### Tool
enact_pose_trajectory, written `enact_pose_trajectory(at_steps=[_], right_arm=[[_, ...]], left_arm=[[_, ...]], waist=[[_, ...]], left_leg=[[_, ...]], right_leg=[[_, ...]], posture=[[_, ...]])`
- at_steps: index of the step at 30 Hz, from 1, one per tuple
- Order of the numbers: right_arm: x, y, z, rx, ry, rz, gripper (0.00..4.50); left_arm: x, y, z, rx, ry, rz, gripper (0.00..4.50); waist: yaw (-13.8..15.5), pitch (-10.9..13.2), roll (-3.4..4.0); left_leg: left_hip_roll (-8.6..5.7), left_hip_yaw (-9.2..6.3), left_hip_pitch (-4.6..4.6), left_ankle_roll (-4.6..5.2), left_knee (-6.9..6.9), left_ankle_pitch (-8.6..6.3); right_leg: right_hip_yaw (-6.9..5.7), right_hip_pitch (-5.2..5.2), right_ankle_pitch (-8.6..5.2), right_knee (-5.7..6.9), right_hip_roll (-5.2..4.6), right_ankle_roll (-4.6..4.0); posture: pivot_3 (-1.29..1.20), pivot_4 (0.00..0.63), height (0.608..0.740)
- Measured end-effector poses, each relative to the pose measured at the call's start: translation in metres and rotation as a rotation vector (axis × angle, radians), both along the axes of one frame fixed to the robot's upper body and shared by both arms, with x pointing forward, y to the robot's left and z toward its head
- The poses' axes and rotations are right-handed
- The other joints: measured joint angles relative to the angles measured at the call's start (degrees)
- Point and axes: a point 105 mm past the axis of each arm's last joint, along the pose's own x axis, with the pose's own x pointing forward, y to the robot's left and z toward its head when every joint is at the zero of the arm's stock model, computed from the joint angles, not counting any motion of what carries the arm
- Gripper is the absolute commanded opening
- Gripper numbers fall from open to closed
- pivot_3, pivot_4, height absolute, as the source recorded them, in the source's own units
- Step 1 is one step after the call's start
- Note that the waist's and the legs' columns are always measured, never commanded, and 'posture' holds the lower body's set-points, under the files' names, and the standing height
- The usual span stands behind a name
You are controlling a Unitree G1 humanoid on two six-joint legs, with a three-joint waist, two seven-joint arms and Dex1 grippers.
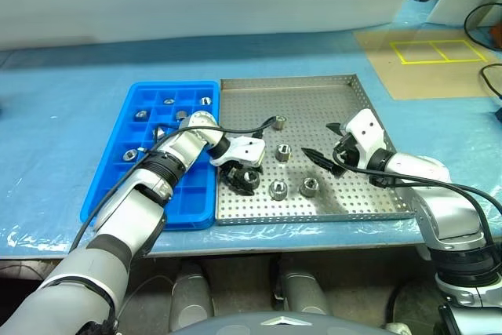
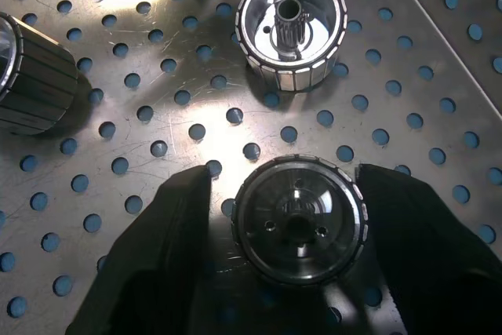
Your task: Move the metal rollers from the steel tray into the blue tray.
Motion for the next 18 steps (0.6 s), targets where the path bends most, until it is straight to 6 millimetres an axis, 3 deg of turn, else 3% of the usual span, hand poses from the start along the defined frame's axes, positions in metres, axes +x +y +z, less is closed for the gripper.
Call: enact_pose_trajectory(at_steps=[5,12,15,18], right_arm=[[0.000,0.002,-0.001,-0.001,0.001,0.005,4.50],[0.000,0.009,0.003,0.015,0.000,0.048,4.50],[-0.003,0.022,0.009,0.034,0.007,0.136,4.50],[-0.007,0.043,0.012,0.033,0.024,0.257,4.50]], left_arm=[[0.000,0.001,0.000,-0.007,-0.002,0.006,1.75],[-0.003,0.003,0.009,-0.105,0.040,0.041,1.75],[0.000,0.002,0.041,-0.259,0.045,0.096,1.75],[0.003,0.017,0.071,-0.308,-0.015,0.145,1.75]], waist=[[0.00,0.00,0.00],[-0.34,0.01,0.00],[-0.26,0.01,0.00],[-0.53,0.02,0.00]], left_leg=[[0.00,0.01,0.01,0.01,0.00,0.00],[0.01,0.04,-0.03,0.05,-0.04,-0.04],[0.02,0.04,-0.14,0.05,-0.03,-0.04],[0.04,0.05,-0.12,0.04,-0.08,-0.03]], right_leg=[[0.00,0.02,-0.01,0.00,-0.01,0.02],[0.00,-0.02,0.00,-0.04,0.00,-0.01],[-0.01,-0.13,0.02,-0.02,-0.02,-0.03],[-0.02,-0.17,0.02,0.02,0.00,-0.04]], posture=[[-0.41,0.150,0.740],[-0.36,0.150,0.740],[-0.30,0.150,0.740],[-0.23,0.150,0.740]])
